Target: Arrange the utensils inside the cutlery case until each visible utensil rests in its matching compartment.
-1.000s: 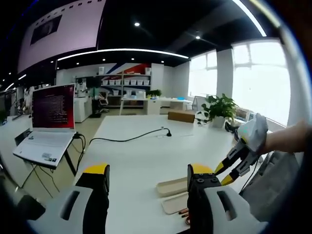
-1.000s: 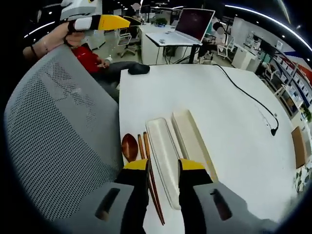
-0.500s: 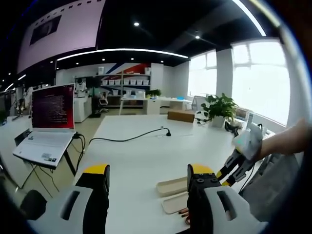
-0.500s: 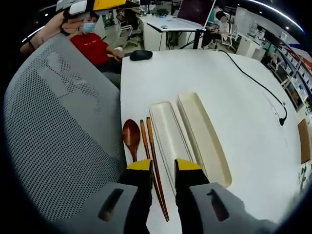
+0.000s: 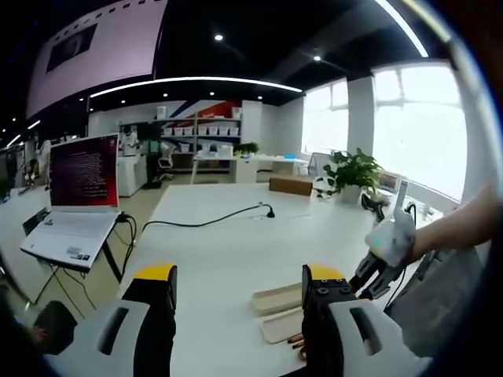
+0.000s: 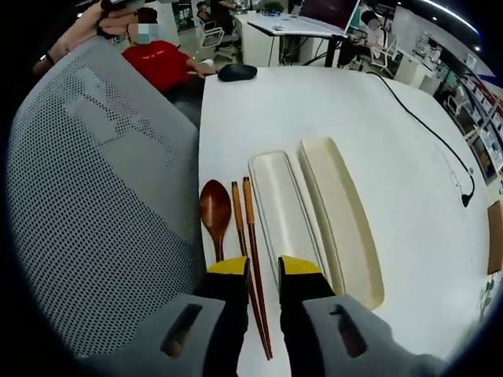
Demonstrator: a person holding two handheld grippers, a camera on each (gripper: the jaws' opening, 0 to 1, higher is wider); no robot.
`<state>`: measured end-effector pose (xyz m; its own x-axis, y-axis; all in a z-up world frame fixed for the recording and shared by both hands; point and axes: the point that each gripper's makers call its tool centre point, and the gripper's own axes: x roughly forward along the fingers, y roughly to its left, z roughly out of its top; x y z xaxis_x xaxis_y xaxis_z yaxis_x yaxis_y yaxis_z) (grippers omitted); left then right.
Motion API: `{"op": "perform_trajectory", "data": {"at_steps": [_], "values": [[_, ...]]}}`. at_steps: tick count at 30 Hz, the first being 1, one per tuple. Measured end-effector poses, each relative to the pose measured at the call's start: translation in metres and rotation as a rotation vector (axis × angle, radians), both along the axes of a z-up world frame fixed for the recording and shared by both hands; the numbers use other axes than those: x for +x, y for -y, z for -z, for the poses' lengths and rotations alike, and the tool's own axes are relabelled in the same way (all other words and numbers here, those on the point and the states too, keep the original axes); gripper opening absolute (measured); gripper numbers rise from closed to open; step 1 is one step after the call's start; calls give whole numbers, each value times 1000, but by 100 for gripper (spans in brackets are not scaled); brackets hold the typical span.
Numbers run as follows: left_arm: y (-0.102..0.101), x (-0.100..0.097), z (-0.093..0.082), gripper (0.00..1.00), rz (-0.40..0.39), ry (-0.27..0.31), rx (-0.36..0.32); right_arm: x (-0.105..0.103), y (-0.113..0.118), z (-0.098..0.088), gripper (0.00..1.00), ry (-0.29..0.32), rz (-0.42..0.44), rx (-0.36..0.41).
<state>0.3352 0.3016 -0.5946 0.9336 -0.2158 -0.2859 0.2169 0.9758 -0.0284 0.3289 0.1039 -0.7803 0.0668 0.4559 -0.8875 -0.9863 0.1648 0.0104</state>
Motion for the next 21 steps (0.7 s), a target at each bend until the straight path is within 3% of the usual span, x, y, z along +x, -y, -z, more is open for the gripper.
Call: {"op": "perform_trajectory", "data": {"at_steps": [21], "values": [[1, 1, 3, 66, 2, -12, 11, -9, 9, 31, 5, -62, -38, -69]]}}
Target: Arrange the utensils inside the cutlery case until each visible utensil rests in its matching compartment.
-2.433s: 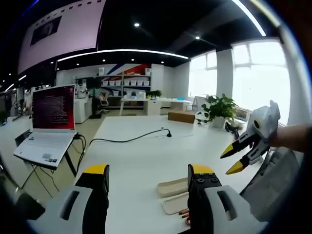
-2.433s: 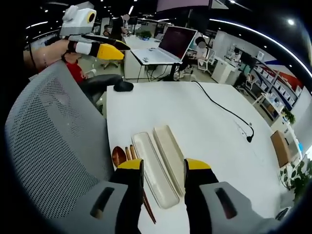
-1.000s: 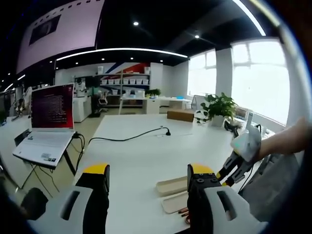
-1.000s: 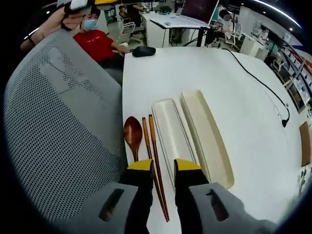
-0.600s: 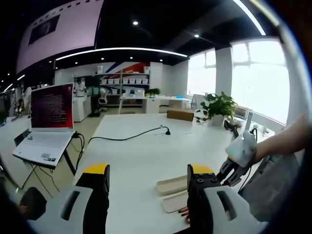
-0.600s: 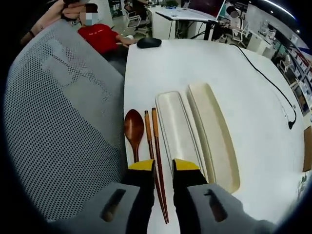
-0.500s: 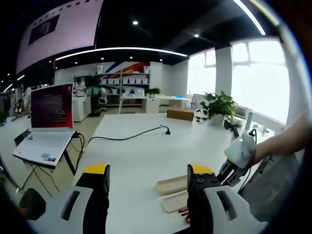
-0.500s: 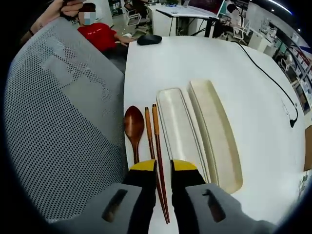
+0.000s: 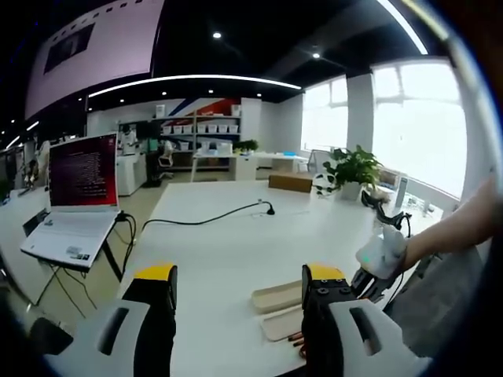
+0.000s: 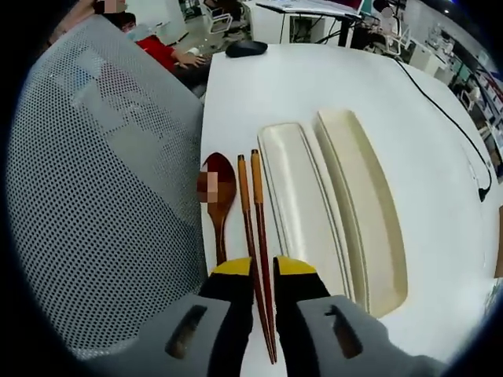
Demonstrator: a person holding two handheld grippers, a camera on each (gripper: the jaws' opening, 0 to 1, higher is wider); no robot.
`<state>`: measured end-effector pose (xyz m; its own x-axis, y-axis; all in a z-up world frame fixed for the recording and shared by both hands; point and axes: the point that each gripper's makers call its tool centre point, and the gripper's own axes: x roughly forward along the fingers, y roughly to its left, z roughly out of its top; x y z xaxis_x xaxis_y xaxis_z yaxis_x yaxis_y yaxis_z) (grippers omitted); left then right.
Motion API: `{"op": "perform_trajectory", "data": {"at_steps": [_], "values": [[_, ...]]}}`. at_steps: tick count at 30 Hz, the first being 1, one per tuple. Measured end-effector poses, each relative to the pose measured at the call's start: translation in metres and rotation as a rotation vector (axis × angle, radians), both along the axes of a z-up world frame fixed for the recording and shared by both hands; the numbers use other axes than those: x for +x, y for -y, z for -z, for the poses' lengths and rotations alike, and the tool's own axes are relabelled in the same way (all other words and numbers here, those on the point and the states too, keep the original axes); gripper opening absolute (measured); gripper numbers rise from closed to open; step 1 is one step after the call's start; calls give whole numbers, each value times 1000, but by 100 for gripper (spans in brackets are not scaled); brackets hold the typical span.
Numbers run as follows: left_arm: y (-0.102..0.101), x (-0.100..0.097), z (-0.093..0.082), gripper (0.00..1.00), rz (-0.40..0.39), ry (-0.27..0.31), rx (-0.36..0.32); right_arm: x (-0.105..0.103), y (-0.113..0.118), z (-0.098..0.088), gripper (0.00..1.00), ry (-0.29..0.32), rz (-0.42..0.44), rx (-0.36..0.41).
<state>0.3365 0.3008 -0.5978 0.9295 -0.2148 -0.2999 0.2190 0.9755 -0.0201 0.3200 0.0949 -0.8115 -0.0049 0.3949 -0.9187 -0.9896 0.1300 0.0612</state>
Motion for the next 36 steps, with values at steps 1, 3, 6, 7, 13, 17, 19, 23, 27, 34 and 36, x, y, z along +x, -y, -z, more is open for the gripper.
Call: {"op": "perform_trajectory", "data": {"at_steps": [1, 3, 6, 7, 13, 17, 19, 23, 27, 34, 36], "values": [[0, 0, 0, 66, 0, 0, 0, 0, 0, 1, 5, 0, -1, -3], [0, 0, 0, 66, 0, -1, 0, 1, 0, 2, 5, -1, 0, -6], [0, 0, 0, 66, 0, -1, 2, 0, 0, 6, 4, -2, -11, -20], [0, 0, 0, 66, 0, -1, 2, 0, 1, 6, 4, -1, -15, -24], [0, 0, 1, 66, 1, -3, 2, 1, 0, 11, 3, 3, -31, -44], [0, 0, 1, 66, 0, -5, 2, 3, 0, 14, 2, 1, -34, -51], [0, 0, 1, 66, 0, -6, 2, 3, 0, 15, 2, -1, -33, -52], [0, 0, 2, 66, 0, -9, 3, 3, -1, 17, 1, 0, -37, -61], [0, 0, 2, 66, 0, -11, 3, 3, -1, 19, 1, 1, -48, -68], [0, 1, 3, 65, -3, -14, 3, 5, -5, 20, 0, -2, -55, -68], [-1, 1, 3, 65, -3, -15, 4, 5, -5, 20, 0, -4, -63, -71]]}}
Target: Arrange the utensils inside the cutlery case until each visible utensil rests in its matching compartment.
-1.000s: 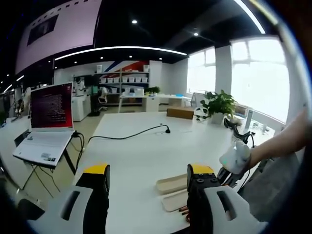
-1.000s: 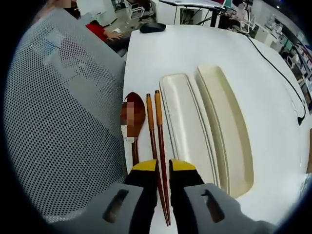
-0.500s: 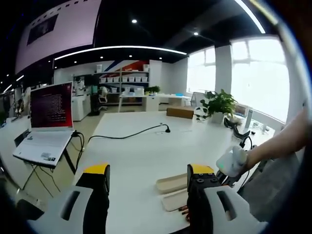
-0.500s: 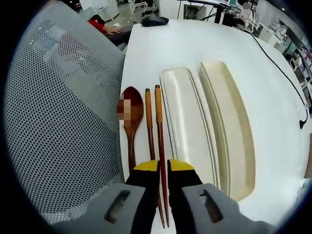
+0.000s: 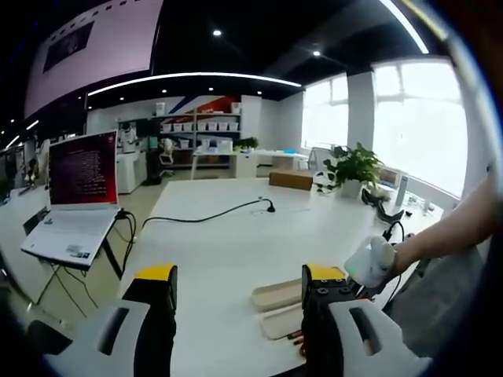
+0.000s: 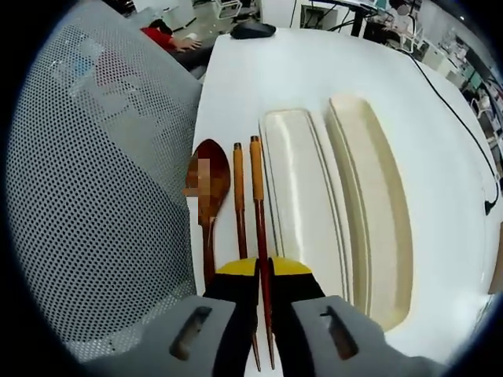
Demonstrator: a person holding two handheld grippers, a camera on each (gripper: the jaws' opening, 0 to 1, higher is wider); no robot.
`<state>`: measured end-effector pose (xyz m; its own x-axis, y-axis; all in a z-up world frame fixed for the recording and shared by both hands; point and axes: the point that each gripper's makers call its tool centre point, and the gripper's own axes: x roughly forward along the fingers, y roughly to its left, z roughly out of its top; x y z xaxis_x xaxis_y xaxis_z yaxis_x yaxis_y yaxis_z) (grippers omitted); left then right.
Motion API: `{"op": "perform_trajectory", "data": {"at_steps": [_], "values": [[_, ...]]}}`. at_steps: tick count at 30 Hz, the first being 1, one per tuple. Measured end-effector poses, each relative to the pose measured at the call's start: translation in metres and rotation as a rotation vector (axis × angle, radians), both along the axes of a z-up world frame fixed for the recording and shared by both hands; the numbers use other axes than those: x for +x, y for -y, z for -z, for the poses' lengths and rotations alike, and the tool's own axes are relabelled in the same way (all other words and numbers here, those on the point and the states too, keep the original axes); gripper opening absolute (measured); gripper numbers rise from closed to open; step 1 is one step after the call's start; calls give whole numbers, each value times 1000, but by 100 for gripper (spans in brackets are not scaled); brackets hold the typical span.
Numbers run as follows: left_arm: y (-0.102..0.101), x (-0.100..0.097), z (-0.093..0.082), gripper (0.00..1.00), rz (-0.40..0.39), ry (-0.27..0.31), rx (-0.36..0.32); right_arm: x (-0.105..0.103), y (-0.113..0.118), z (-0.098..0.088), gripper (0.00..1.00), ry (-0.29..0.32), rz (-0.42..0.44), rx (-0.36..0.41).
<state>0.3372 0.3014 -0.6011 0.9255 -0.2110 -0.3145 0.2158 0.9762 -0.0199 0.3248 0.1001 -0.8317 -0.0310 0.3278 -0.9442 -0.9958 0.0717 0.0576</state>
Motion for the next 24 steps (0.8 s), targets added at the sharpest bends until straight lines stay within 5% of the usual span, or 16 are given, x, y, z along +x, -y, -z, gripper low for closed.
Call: {"op": "perform_trajectory", "data": {"at_steps": [24], "values": [[1, 0, 2, 65, 3, -6, 9, 1, 1, 0, 0, 31, 27, 22]]}}
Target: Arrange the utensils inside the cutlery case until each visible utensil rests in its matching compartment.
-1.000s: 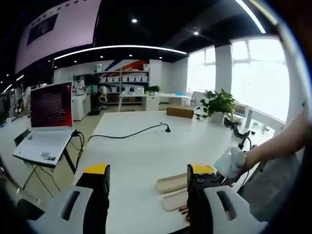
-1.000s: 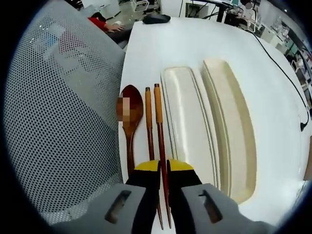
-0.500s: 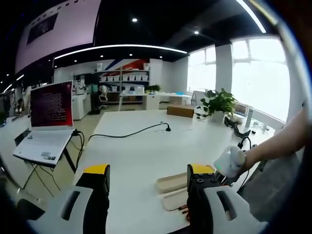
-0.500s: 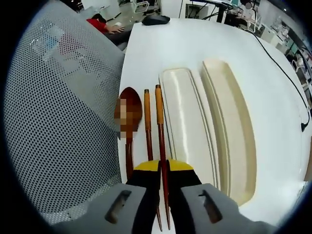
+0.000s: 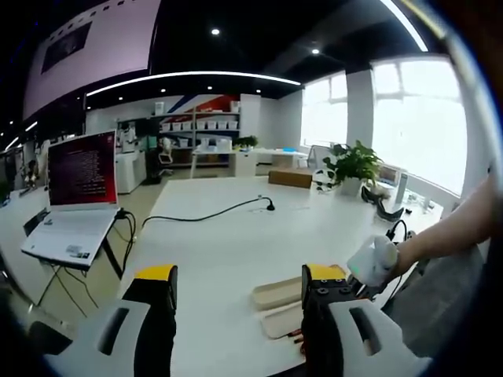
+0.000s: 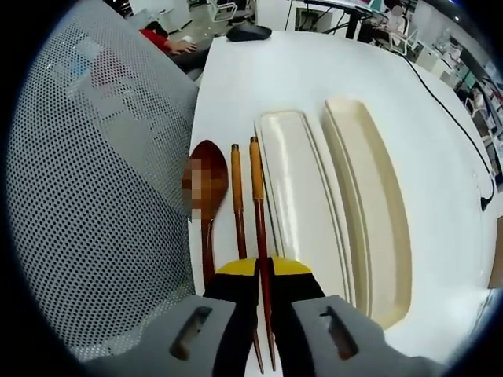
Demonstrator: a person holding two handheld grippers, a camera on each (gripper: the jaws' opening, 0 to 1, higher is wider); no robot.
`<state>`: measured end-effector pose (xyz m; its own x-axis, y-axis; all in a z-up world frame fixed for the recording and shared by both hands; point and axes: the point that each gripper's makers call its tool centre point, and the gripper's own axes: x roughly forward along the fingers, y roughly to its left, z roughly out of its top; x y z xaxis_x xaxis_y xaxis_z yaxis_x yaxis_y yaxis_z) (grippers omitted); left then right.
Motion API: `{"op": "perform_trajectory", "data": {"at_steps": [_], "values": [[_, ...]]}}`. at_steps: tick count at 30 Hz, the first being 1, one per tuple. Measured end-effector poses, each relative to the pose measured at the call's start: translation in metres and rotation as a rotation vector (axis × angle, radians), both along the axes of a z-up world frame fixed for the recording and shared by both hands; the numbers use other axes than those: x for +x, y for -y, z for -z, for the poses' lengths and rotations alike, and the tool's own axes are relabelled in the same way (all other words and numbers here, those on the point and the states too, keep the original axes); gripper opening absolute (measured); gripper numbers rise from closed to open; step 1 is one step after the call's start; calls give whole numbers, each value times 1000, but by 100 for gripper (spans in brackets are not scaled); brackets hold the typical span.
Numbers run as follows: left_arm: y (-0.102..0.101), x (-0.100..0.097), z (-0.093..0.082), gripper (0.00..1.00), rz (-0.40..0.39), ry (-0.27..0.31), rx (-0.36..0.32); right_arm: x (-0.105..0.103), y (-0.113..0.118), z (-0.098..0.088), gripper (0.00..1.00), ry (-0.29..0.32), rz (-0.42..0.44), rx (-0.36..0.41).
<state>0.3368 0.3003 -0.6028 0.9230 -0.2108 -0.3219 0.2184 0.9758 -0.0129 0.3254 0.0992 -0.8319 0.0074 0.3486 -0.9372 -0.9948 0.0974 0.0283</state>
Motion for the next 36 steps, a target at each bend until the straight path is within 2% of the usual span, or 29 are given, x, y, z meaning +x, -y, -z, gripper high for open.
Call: {"op": "perform_trajectory", "data": {"at_steps": [9, 14, 19, 27, 36], "values": [[0, 0, 0, 65, -1, 1, 2, 0, 0, 0, 0, 5, -6, 9], [-1, 0, 0, 65, -4, -1, 1, 1, -2, 1, 0, -16, -2, -35], [0, 0, 0, 65, -1, -4, 6, 0, -2, 2, 0, -11, -57, -102], [0, 0, 0, 65, -2, -5, 7, -1, -1, 1, 0, -12, -106, -131], [0, -1, 0, 65, -3, -4, 7, -1, -1, 2, 0, -2, -108, -140]]}}
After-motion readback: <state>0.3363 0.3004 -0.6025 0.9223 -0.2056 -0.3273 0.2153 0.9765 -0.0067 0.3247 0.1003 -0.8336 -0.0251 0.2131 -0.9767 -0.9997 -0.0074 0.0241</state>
